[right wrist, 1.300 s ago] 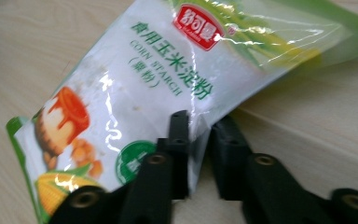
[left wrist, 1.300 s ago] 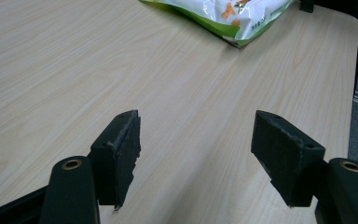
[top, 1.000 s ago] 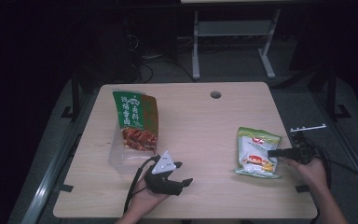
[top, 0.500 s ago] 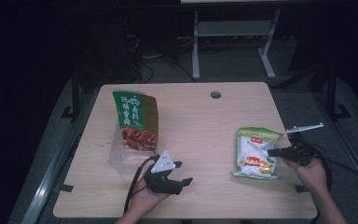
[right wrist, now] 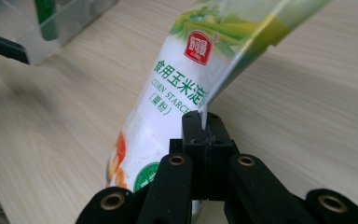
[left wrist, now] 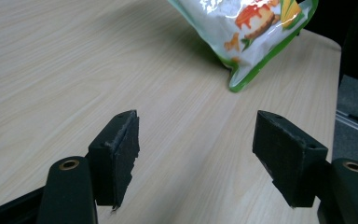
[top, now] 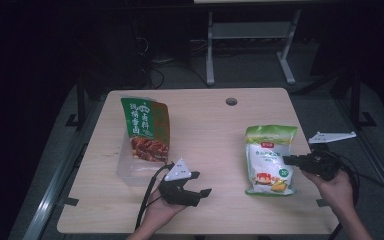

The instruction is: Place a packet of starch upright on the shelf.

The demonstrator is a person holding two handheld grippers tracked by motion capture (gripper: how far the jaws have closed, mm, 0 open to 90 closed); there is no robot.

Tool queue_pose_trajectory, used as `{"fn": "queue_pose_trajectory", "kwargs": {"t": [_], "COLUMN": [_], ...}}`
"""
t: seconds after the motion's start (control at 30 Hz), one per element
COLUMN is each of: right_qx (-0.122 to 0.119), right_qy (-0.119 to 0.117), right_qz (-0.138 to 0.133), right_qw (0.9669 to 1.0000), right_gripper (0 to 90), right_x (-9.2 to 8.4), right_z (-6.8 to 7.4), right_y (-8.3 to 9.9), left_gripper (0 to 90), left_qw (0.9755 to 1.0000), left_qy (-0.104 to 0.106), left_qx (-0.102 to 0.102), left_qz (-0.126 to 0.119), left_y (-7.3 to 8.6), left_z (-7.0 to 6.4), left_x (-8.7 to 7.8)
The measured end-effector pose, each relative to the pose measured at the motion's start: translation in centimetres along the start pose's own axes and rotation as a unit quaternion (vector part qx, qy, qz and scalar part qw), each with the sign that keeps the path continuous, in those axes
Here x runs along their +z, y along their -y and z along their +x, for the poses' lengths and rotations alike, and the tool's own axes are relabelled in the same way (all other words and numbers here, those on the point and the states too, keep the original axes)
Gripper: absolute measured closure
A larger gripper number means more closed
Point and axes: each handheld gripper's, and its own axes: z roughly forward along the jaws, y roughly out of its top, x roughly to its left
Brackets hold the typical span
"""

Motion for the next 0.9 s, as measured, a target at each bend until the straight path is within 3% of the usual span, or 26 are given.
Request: {"fn": "queue_pose_trajectory", "kwargs": {"t": [0.17,0.37,0.5,0.73,0.9], "right_qx": [-0.035,-0.06,-0.092,-0.113,-0.127], "right_qy": [-0.01,-0.022,-0.026,-0.029,-0.052], "right_qz": [-0.005,-0.014,-0.024,-0.033,-0.034], "right_qw": [0.9993,0.9979,0.9951,0.9926,0.9899], "right_gripper": [89.6,89.9,90.0,90.0,90.0], "right_x": [-0.2,-0.5,-0.5,-0.1,1.0], "right_z": [2.2,4.0,5.4,7.5,8.7], "right_y": [-0.9,-1.7,-2.5,-4.2,-5.2], "left_gripper": [30.2,29.2,29.1,27.9,27.7], "left_qw": [0.9999,0.9997,0.9997,0.9998,0.9998], "left_qy": [0.01,0.021,0.024,0.017,0.013], "left_qx": [-0.002,-0.012,-0.009,-0.012,-0.015], "left_qz": [0.001,-0.006,-0.006,-0.004,-0.009], "left_y": [-0.6,-1.3,-1.5,-1.4,-1.3], "left_z": [-0.1,-0.3,-0.4,0.0,0.3], "left_x": [0.8,1.9,2.0,1.8,1.7]}}
